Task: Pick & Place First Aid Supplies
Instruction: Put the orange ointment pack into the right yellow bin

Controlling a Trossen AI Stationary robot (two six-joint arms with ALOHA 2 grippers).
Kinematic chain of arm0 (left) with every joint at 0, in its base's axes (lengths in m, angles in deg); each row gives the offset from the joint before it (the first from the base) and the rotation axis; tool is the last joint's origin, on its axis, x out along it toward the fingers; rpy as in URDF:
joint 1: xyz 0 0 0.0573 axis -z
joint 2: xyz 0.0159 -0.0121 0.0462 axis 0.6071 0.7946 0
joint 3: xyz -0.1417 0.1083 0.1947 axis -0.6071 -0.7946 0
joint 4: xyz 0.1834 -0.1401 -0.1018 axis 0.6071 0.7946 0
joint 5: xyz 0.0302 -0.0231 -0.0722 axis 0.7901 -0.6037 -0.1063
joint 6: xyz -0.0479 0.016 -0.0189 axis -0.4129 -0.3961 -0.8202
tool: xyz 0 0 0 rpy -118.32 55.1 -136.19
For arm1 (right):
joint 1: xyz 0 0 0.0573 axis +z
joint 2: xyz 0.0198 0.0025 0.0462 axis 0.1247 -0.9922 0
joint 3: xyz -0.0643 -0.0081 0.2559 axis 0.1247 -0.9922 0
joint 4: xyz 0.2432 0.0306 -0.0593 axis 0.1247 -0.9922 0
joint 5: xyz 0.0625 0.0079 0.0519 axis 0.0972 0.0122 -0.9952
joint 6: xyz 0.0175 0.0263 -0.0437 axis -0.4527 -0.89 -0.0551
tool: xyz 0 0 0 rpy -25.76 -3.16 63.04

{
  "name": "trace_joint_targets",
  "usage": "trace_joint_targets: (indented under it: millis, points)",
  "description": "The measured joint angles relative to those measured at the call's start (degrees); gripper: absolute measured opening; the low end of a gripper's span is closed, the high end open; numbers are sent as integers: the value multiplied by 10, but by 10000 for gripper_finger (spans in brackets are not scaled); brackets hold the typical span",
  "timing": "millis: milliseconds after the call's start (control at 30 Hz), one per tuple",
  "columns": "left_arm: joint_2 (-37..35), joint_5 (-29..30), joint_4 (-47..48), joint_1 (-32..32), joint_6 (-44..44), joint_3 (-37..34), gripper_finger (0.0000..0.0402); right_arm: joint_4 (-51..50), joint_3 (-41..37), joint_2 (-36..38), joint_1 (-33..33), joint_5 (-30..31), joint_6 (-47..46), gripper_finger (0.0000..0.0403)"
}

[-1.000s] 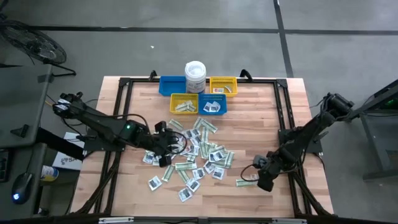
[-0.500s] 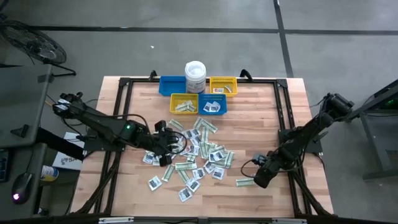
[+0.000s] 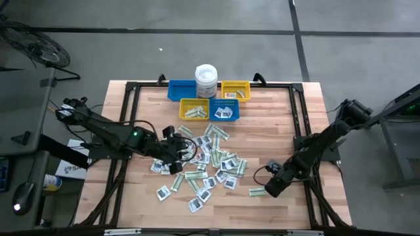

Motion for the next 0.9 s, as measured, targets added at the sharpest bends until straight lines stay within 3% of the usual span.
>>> trace_joint_targets:
  millis: [333, 767, 900]
  points:
    - [0, 2, 0, 0, -1, 0, 87, 5, 0, 0, 2, -4, -71, 85]
    - [0, -2, 0, 0, 0, 0, 87, -6, 0, 0, 2, 19, -82, 9]
    - [0, -2, 0, 0, 0, 0, 87, -6, 0, 0, 2, 28, -94, 3]
